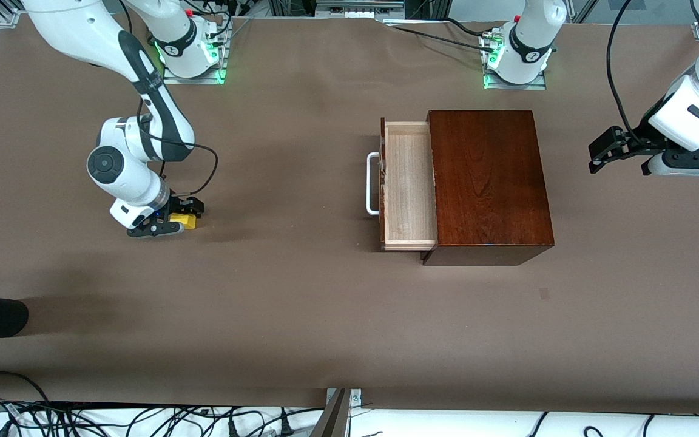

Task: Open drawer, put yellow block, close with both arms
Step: 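Lower the right gripper and grasp the yellow cube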

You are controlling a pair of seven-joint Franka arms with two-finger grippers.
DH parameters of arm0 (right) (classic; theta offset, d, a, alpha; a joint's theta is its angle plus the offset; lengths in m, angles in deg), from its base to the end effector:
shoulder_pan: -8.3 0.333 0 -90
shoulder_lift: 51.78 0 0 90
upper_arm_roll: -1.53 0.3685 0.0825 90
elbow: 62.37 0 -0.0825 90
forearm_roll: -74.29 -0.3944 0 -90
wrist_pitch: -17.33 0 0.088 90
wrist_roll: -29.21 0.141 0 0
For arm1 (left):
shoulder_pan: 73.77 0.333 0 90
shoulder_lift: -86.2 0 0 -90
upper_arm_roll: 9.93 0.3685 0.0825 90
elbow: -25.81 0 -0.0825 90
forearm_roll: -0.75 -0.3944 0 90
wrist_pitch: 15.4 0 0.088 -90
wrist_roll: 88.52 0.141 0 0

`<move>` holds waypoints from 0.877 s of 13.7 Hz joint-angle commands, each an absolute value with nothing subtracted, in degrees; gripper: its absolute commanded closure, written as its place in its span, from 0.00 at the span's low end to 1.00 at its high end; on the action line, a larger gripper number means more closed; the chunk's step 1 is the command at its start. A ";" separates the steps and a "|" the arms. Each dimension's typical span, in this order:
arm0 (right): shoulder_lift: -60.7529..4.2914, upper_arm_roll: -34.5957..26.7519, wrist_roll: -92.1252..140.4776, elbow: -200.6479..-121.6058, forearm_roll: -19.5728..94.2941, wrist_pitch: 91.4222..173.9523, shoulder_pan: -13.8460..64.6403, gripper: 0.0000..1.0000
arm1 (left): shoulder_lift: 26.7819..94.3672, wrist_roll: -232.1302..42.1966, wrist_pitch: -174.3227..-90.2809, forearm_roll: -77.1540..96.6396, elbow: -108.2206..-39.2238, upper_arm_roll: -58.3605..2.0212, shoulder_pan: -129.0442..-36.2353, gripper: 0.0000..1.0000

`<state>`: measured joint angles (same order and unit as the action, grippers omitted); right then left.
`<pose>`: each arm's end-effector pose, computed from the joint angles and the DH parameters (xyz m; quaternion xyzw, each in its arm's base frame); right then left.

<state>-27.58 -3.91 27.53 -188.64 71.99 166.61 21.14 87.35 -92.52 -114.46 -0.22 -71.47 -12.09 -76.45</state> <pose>0.5731 0.0736 0.1911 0.9977 0.0658 -0.0087 0.0098 0.5693 -0.0463 0.6067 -0.9996 0.0085 -0.0262 0.0068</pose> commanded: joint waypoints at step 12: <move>-34.21 2.65 17.79 -166.39 71.74 138.40 21.48 1.00 | 87.69 -91.15 -112.43 0.14 -71.30 -11.87 -77.11 0.00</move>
<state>-34.25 -0.60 19.96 -174.42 72.00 146.83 21.36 87.32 -92.46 -113.27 -0.22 -71.57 -12.14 -76.91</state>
